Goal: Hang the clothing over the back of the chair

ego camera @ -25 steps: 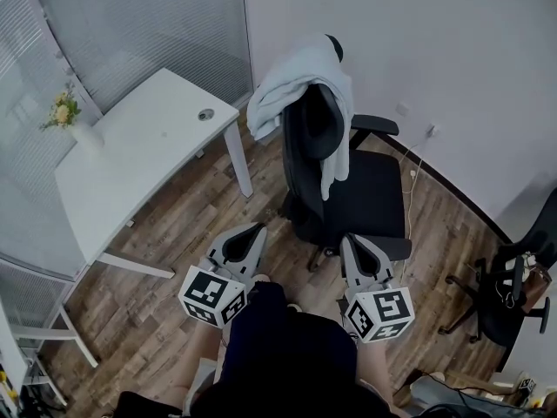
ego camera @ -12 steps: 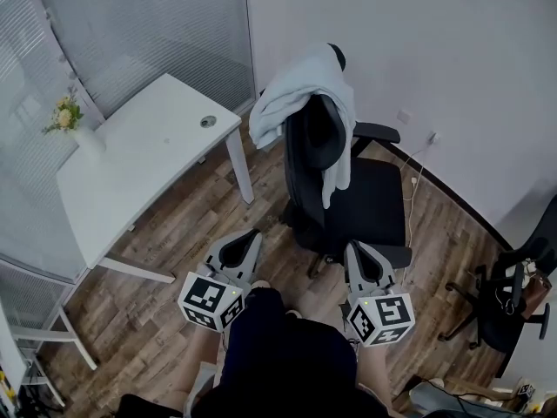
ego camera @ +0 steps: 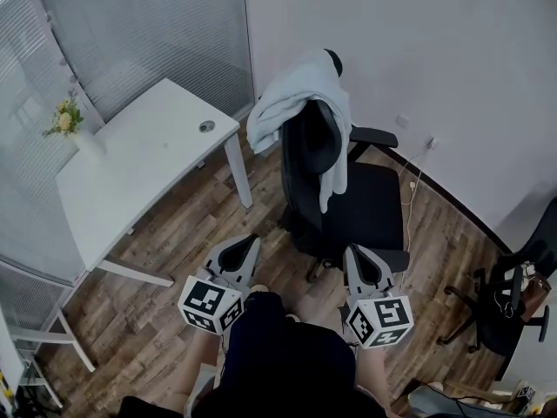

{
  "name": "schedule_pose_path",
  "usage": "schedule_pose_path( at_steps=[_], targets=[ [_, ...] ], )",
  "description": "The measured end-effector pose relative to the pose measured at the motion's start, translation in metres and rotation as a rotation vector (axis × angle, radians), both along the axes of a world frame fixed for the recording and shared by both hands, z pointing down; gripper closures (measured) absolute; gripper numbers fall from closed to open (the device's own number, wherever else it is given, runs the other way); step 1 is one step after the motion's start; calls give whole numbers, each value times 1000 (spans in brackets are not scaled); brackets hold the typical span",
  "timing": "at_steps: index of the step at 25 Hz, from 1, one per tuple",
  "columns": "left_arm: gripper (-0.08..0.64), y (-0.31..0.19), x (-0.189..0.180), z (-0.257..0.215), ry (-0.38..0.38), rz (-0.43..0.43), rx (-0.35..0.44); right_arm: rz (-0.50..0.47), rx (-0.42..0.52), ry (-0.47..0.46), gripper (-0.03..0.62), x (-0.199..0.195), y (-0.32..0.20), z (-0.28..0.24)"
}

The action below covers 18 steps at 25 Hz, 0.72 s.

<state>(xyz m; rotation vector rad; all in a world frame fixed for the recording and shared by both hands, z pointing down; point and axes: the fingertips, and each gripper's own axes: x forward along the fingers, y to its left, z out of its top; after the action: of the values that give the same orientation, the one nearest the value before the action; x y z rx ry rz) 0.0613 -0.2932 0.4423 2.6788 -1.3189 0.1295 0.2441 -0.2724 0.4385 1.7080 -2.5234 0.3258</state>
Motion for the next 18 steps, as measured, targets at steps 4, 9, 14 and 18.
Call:
schedule_pose_path(
  at_steps=[4, 9, 14, 18],
  targets=[
    [549, 2, 1, 1, -4, 2, -3, -3, 1, -7, 565, -1, 1, 0],
    [549, 4, -1, 1, -4, -1, -5, -14, -6, -6, 565, -6, 4, 1],
    [549, 9, -3, 7, -3, -9, -19, -25, -14, -3, 565, -9, 5, 4],
    [549, 10, -9, 10, -1, -20, -27, -36, -19, -1, 565, -15, 5, 6]
  ],
)
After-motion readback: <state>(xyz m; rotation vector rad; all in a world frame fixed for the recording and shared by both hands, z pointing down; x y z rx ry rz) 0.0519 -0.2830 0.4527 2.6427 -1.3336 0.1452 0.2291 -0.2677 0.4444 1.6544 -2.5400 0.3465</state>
